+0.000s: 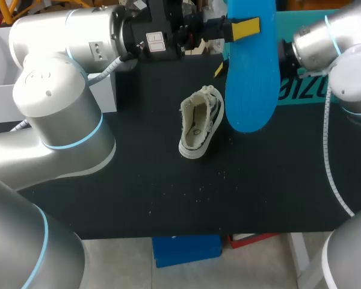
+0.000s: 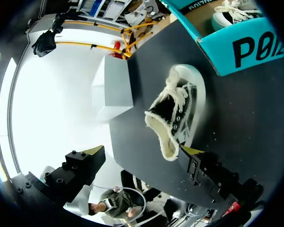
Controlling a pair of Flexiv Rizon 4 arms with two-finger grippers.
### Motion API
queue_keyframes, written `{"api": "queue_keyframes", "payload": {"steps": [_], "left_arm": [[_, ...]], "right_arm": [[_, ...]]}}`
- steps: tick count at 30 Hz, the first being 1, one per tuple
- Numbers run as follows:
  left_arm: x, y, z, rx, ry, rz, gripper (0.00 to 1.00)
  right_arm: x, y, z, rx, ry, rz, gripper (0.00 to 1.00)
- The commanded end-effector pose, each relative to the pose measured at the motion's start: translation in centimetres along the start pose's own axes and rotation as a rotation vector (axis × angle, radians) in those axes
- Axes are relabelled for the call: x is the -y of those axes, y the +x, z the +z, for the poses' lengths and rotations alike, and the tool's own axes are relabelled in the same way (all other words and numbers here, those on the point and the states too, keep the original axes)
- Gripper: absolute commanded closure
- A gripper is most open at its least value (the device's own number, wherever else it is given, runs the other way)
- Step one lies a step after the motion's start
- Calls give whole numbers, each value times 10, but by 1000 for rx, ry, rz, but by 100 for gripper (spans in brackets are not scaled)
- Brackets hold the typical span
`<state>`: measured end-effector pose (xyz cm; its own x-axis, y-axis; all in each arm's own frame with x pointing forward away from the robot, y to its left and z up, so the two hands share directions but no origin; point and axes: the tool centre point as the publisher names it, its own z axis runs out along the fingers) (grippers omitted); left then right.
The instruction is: Take the shoe out of the shoebox, open the shoe tongue, remove and reinsert the insole, then place the shoe into the shoebox
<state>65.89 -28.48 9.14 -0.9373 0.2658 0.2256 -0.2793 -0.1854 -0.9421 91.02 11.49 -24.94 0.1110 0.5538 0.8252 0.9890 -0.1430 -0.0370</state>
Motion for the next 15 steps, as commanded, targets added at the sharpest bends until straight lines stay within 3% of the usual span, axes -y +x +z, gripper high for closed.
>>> {"api": "queue_keyframes", "payload": {"steps": [1,15], "left_arm": [[-1,0,1,1,0,1,100],[-1,0,1,1,0,1,100]], "right_arm": [[-1,-6,5,-291,-3,1,0],[-6,-5,-1,-425,-41,18,0]]}}
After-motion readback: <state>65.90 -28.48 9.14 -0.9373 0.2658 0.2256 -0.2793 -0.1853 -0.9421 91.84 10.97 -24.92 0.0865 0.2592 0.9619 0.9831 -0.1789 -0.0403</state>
